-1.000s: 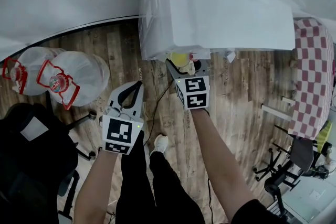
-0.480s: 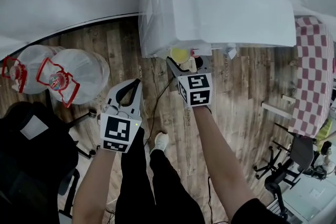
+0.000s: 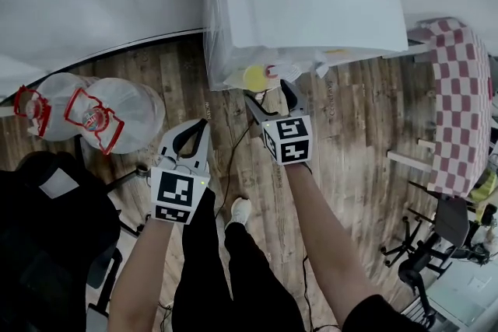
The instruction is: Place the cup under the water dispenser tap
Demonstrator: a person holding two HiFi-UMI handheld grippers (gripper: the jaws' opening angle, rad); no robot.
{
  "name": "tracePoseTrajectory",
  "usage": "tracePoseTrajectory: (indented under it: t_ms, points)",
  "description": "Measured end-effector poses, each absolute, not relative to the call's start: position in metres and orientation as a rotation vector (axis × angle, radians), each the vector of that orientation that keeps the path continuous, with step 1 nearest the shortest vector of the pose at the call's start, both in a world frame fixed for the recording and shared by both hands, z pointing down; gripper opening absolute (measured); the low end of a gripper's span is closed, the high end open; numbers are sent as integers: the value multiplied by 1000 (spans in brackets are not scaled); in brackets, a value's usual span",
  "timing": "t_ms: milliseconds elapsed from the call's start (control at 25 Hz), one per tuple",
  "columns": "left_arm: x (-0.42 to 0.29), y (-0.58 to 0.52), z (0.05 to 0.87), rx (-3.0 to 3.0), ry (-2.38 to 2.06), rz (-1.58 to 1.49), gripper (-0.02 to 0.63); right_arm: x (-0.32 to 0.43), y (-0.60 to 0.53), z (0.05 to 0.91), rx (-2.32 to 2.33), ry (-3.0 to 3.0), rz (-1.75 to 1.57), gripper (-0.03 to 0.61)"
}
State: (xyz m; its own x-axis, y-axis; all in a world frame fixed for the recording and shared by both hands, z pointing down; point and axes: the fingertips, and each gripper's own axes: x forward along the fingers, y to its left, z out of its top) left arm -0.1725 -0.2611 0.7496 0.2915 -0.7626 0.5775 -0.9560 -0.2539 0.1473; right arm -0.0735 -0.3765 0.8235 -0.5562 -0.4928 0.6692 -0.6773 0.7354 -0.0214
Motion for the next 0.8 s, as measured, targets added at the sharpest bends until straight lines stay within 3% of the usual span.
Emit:
tracePoseTrajectory:
  t_ms: [560, 800]
  points:
    - [-123, -205, 656, 2100, -1613, 554, 15, -30, -292, 724, 817, -2408, 442, 364]
    - [-94, -168, 610, 2079, -1656, 540, 15, 3, -254, 672, 817, -2443, 438, 304]
